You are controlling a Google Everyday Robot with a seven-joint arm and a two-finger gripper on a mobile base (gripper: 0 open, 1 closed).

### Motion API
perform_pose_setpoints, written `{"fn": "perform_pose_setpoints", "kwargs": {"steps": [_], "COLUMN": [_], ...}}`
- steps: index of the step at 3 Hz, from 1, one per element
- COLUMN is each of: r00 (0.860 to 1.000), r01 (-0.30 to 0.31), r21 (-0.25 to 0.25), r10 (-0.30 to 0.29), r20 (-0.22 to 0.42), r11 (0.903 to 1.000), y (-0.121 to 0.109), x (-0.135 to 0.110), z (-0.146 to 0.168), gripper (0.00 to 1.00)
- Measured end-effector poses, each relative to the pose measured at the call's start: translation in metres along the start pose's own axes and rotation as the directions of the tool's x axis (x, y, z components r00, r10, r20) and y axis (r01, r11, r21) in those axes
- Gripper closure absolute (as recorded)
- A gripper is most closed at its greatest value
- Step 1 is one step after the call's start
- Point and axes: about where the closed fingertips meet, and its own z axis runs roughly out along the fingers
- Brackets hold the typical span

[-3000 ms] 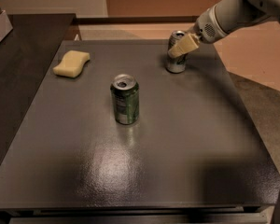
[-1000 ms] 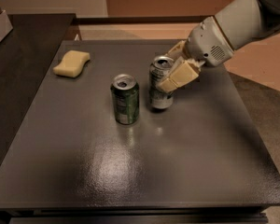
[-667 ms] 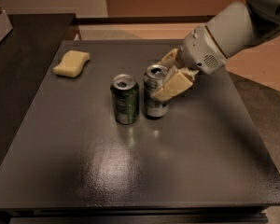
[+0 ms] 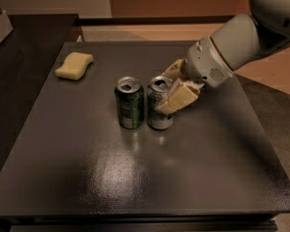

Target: Move 7up can near green can

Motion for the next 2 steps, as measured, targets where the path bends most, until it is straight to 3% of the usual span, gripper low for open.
{"fn": "perform_pose_setpoints", "kwargs": {"steps": [2], "r00": [1.000], "r01": [0.006], "r21": [-0.002], "r10": [-0.006], "r20": [-0.002], "r11": [1.0000], "y": [0.0016], "x": [-0.0033], "z": [0.0013], "gripper": [0.14]}}
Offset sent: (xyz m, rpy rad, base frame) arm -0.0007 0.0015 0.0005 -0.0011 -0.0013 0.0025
